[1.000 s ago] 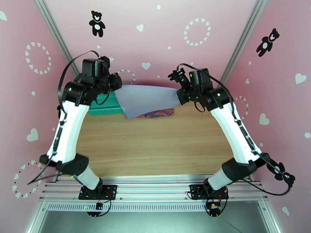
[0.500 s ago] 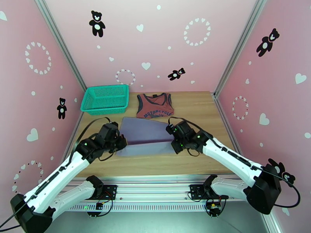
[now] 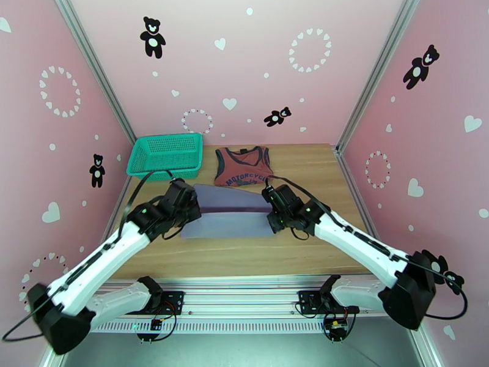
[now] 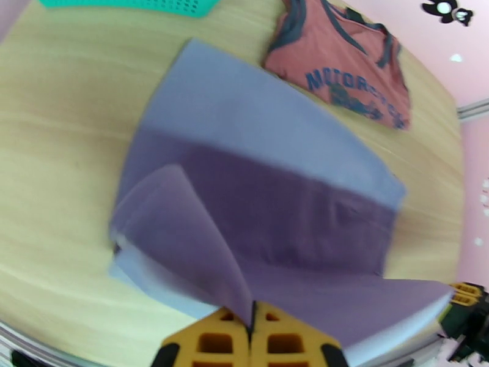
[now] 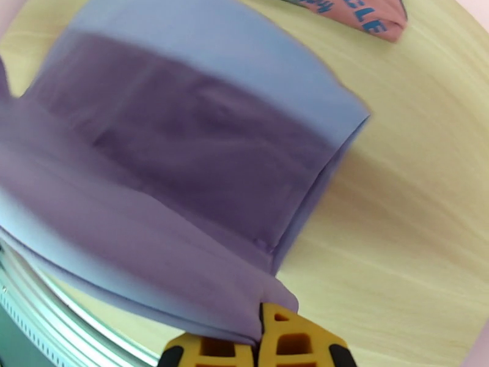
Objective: Fold and stack the mixed laundry pile
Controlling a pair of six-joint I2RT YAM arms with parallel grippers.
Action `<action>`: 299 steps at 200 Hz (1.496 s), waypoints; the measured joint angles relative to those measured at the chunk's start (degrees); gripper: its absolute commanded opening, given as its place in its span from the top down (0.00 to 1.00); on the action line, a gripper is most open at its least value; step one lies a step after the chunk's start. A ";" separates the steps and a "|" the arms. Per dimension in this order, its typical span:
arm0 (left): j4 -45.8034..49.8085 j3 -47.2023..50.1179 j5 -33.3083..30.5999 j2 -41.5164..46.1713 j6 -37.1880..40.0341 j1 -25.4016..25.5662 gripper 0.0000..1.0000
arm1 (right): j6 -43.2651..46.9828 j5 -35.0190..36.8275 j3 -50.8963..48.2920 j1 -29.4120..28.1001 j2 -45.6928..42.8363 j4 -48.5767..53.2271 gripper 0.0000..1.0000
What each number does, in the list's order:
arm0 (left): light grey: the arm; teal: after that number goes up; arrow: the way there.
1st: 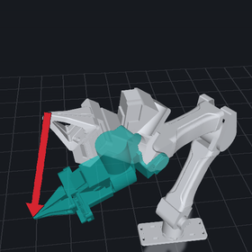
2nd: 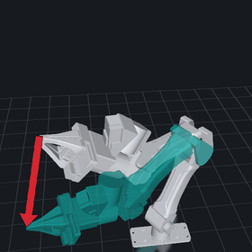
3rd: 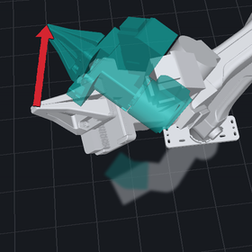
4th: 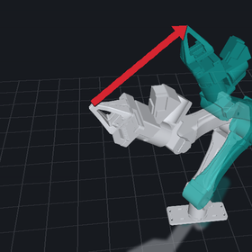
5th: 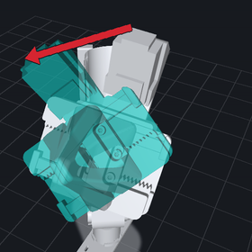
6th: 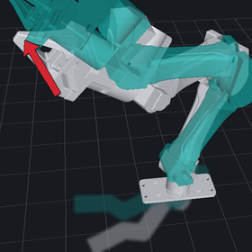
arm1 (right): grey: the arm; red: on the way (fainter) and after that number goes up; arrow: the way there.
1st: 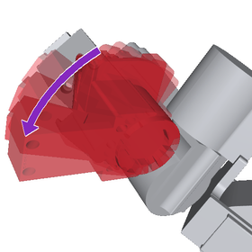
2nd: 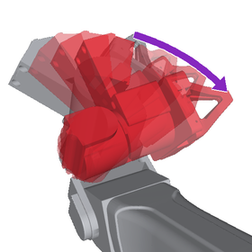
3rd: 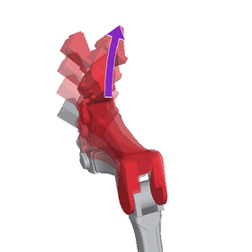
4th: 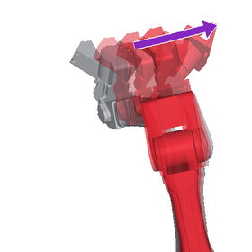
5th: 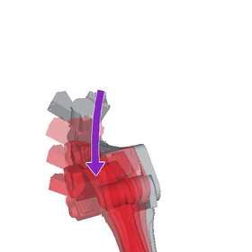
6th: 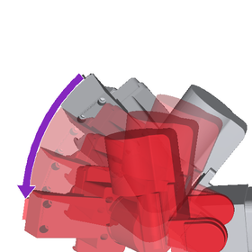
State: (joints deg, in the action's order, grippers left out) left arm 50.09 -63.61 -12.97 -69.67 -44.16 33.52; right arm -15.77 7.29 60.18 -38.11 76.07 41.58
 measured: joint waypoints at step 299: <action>-7.21 -26.93 -6.62 -47.47 15.28 -8.37 0.66 | 6.84 3.37 21.70 10.64 37.35 -2.62 0.49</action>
State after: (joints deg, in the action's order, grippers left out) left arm 42.87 -90.54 -19.59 -117.14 -28.88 25.15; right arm -8.93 10.66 81.89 -27.46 113.43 38.96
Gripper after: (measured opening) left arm 0.211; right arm 0.436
